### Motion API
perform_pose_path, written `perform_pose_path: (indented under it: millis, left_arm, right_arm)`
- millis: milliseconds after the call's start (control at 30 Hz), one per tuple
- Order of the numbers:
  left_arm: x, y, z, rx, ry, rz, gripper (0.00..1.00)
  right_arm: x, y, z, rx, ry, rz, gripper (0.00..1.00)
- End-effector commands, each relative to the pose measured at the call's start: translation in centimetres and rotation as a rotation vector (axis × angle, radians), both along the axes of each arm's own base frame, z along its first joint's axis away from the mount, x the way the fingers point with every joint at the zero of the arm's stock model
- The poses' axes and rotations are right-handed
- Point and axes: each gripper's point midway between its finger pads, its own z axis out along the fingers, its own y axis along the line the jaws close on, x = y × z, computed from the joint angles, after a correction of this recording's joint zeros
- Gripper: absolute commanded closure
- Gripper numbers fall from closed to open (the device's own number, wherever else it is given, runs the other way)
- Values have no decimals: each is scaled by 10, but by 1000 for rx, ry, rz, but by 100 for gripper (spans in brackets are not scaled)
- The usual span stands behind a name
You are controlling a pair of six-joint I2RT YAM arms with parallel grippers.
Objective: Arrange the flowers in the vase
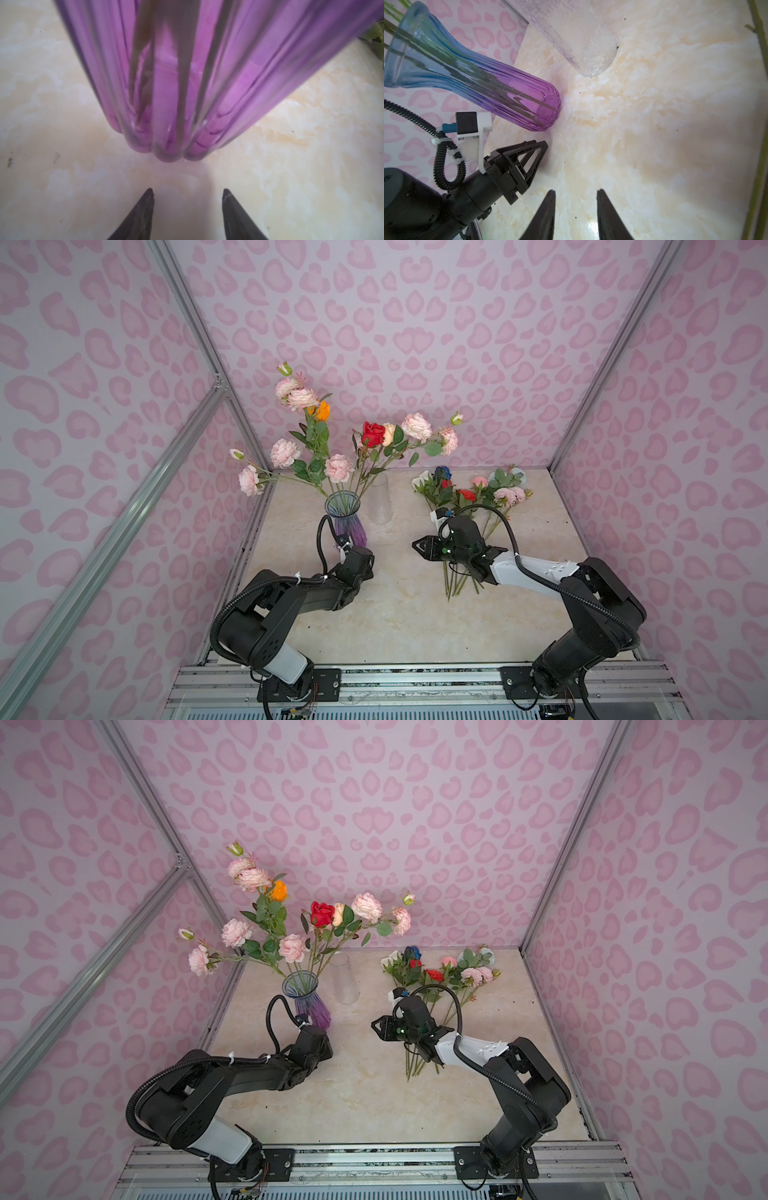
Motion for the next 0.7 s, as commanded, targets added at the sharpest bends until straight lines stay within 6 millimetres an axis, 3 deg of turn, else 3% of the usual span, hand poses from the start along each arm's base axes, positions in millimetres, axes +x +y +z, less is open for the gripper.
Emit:
perform_pose_path:
  millis: [0, 667]
  left_arm:
    - [0, 5, -7, -16, 28, 38, 45]
    - [19, 3, -10, -56, 31, 76, 45]
  right_arm:
    - [-1, -5, -3, -23, -6, -3, 65]
    - [-4, -12, -2, -31, -16, -9, 65]
